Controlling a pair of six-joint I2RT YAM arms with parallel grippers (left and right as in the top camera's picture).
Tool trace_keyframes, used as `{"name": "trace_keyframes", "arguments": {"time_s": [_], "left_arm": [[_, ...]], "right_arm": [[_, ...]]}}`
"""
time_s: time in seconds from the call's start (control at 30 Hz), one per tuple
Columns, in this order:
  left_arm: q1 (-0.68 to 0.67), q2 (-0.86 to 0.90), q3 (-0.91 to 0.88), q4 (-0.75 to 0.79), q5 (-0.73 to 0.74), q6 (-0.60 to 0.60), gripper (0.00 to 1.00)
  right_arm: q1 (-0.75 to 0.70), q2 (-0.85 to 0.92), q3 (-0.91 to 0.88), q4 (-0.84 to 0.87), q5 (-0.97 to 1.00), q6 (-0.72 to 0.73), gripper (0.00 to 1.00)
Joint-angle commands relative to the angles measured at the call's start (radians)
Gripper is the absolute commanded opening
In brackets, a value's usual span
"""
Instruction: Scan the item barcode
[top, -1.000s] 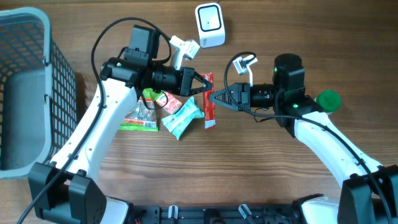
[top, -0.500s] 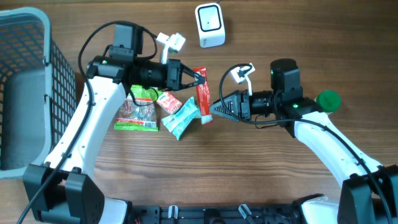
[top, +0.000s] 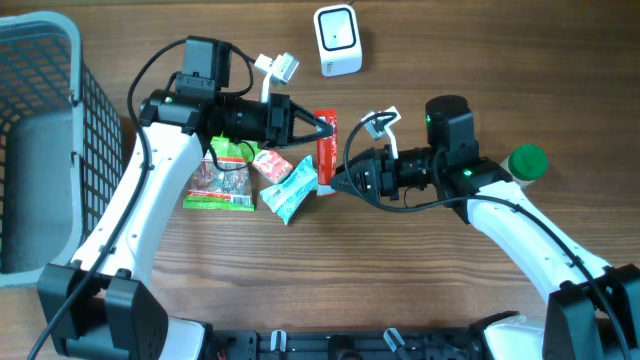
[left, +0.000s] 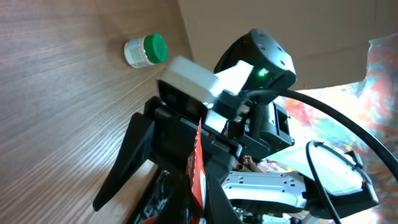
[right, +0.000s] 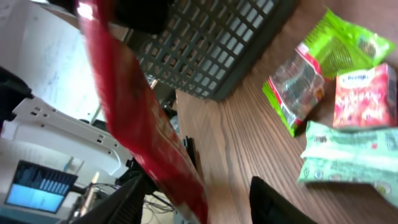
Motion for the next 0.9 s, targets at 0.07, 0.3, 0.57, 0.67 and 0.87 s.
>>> {"name": "trace_keyframes", "arguments": {"time_s": [0.07,0.3,0.57,0.67,0.87], "left_arm": [[-0.002,0.006,-0.001,0.000,-0.005,-0.106,0.04],[-0.002,0.006,-0.001,0.005,-0.010,-0.157,0.04],[-0.002,0.006,-0.001,0.007,-0.012,-0.158,0.04],[-0.002,0.006,-0.001,0.008,-0.012,-0.158,0.04],[-0.002,0.006,-0.001,0.008,-0.039,-0.158,0.04]], "right_arm": [[0.003,-0.013,-0.007,0.081,-0.034,-0.022,0.57],[0.026,-0.013,-0.007,0.083,-0.049,-0.023,0.56],[0.050,-0.013,-0.007,0.084,-0.049,-0.023,0.47],[0.050,-0.013,-0.008,0.074,-0.048,-0.023,0.47],[0.050,-0.013,-0.008,0.066,-0.032,-0.023,0.35]]}}
